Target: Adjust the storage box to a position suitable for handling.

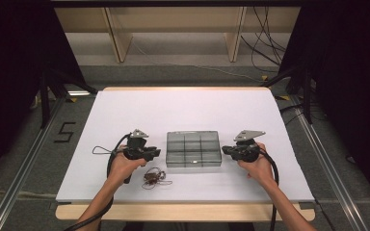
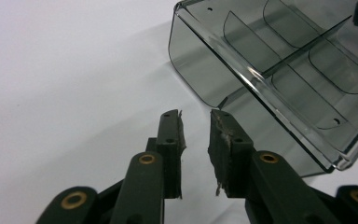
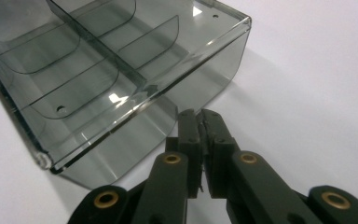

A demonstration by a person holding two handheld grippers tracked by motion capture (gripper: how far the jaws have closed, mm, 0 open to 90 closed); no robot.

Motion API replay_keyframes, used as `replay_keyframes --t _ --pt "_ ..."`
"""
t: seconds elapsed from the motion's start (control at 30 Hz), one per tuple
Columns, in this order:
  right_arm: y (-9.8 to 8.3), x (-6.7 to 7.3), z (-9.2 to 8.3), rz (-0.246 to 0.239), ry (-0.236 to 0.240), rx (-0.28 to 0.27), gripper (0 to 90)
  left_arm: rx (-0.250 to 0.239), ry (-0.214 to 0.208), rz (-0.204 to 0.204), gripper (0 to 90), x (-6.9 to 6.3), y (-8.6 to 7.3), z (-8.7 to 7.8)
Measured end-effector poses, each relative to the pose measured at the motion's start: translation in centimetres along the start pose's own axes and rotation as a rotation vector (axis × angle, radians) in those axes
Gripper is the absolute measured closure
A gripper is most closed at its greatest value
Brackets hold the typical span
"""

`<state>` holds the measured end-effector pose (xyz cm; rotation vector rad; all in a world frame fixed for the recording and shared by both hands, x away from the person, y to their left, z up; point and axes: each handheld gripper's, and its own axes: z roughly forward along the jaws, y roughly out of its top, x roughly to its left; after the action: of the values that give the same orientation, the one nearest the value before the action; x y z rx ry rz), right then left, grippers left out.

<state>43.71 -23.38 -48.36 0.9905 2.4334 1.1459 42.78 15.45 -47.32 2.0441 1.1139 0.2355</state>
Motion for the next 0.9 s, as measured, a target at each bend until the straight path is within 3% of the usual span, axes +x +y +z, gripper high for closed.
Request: replay_keyframes --t 0.07,0.17,0.2,0.37,0.43,0.5,0.7,0.73,0.8,0.87,0.9 --pt "-0.2 0.0 -0.4 0.004 -0.001 -0.011 87.5 0.002 0.006 0.012 70.7 0.0 -0.1 -0.2" --pt "-0.4 0.0 -1.0 0.007 0.000 -0.016 87.2 -0.014 0.007 -0.006 69.3 -0.2 -0.1 -0.5" --pt "-0.6 0.0 -1.1 0.008 -0.001 -0.016 87.2 -0.011 0.008 0.008 69.2 -0.1 -0.1 -0.6" --pt "-1.0 0.3 -1.8 0.017 0.016 0.001 87.0 -0.015 0.007 -0.003 68.1 -0.4 -0.8 -1.1" --pt "-1.1 0.5 -1.9 0.013 0.016 -0.010 86.8 -0.028 0.001 0.026 67.3 -0.3 -0.8 -1.2" --pt "-1.0 0.6 -2.1 0.012 0.021 -0.014 86.8 -0.028 -0.002 0.018 66.3 -0.4 -0.8 -1.4" --pt "-1.0 1.0 -2.7 0.023 0.039 -0.022 86.8 -0.010 0.006 0.036 54.3 -0.8 -0.4 -2.1" --pt "-1.0 1.2 -2.9 0.040 0.039 -0.023 86.8 -0.021 0.018 0.036 52.5 -0.8 -0.3 -2.2" --pt "-1.2 1.2 -3.1 0.020 0.036 -0.035 86.8 -0.046 0.017 0.017 49.7 -0.8 -0.3 -2.2" --pt "-1.3 1.3 -3.3 0.022 0.037 -0.033 86.8 -0.034 0.007 0.031 47.8 -0.6 -0.3 -2.4" --pt "-1.4 1.5 -3.3 0.035 0.036 -0.035 86.9 -0.054 0.013 0.013 46.8 -0.6 -0.4 -2.5"
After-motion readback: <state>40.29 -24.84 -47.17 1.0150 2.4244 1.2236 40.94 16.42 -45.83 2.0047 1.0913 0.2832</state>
